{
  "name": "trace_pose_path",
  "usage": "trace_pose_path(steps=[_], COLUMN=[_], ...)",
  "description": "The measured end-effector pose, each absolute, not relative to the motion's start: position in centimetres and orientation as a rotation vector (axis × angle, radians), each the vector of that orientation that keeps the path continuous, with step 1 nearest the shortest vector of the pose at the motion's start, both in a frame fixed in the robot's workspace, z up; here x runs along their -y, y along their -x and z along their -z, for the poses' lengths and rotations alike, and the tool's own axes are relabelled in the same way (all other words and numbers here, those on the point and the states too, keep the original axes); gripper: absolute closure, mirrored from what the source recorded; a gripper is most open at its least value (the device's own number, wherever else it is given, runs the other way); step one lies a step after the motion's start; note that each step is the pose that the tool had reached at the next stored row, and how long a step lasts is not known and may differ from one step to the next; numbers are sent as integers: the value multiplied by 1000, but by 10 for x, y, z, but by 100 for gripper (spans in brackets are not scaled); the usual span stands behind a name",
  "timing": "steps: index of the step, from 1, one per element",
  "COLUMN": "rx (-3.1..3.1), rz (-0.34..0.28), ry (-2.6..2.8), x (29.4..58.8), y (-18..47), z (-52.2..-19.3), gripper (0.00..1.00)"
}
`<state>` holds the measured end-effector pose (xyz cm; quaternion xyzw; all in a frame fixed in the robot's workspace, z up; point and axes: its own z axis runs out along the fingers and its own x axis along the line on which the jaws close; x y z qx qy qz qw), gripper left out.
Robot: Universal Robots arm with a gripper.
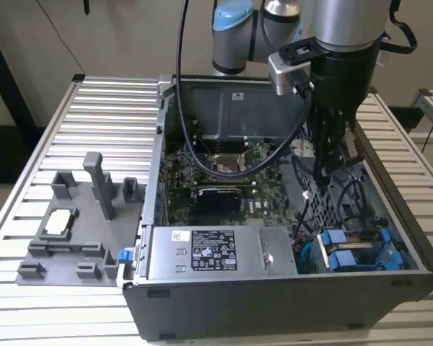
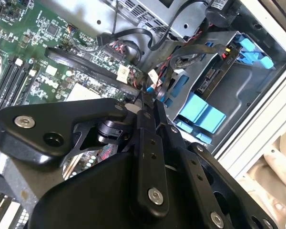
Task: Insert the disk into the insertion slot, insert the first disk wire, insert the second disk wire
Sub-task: 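Insert the second disk wire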
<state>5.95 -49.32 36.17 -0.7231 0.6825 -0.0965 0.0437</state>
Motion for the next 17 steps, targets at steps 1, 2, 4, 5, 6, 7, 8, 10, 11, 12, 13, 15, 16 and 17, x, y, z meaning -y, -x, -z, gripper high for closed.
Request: trace_pose_path(steps=[1, 2, 4, 5, 6, 7, 8, 10, 11, 12, 13, 15, 16, 17], rx=[-2087, -2087, -2087, -2087, -2087, -2087, -2088, -2089, -2089, -2090, -2091, -2092, -2093, -2093], rz=[295, 295, 295, 296, 295, 295, 294, 291, 290, 289, 288, 285, 283, 282], ry=[2211, 2211, 2211, 2211, 2211, 2211, 2212, 2213, 2214, 2215, 2216, 2217, 2218, 2219], x=[493, 493, 493, 493, 494, 494, 496, 501, 504, 507, 510, 516, 518, 521], y=[-59, -59, -59, -59, -60, -60, -61, -63, -64, -65, -66, -69, -70, -72], z=[-362, -362, -362, -362, -362, -362, -362, -362, -362, -362, -362, -362, -362, -362], gripper=[84, 84, 84, 84, 84, 84, 84, 84, 84, 84, 84, 84, 84, 84])
